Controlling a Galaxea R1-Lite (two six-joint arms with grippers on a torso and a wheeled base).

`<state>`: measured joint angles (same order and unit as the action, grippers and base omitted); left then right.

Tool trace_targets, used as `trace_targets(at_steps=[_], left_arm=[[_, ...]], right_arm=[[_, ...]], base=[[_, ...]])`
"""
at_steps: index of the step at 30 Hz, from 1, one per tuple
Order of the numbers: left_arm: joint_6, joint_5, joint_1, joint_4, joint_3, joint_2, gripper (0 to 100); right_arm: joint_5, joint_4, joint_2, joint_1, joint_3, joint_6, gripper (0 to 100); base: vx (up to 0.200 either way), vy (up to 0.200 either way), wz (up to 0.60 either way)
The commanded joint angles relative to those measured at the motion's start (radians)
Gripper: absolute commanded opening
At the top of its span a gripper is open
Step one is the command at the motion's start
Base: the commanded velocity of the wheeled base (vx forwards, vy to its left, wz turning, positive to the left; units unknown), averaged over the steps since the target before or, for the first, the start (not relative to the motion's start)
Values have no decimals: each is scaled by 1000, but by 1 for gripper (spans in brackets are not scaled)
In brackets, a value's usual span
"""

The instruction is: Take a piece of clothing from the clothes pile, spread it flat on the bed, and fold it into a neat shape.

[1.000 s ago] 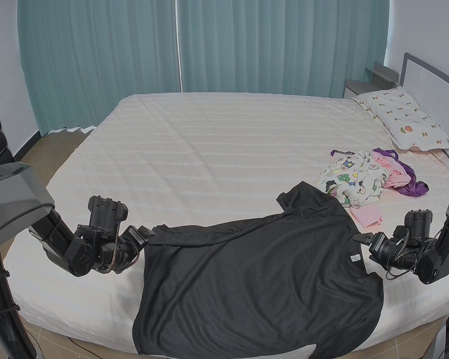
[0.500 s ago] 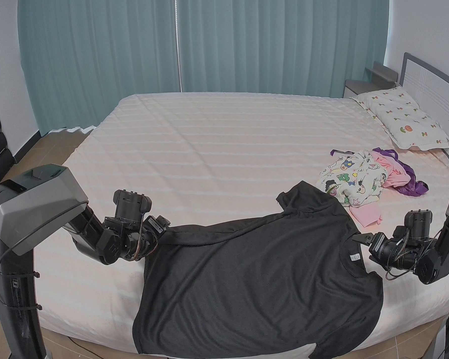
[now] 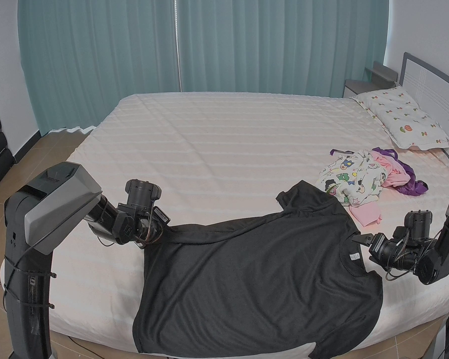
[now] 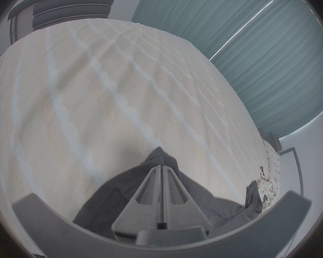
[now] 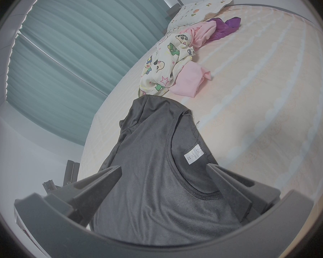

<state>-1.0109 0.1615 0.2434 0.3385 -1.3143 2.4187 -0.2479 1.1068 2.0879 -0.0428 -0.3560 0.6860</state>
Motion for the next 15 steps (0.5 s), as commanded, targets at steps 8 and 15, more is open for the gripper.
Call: trace_targets(at_steps=[8, 15], left_arm=[[-6, -16, -53, -4, -22, -1, 100], [77, -135, -56, -6, -20, -23, 100]], right_arm=[[-1, 1, 4, 0, 2, 0, 100], [-1, 1, 4, 0, 2, -2, 100]], base=[[0, 0, 0], [0, 0, 0]])
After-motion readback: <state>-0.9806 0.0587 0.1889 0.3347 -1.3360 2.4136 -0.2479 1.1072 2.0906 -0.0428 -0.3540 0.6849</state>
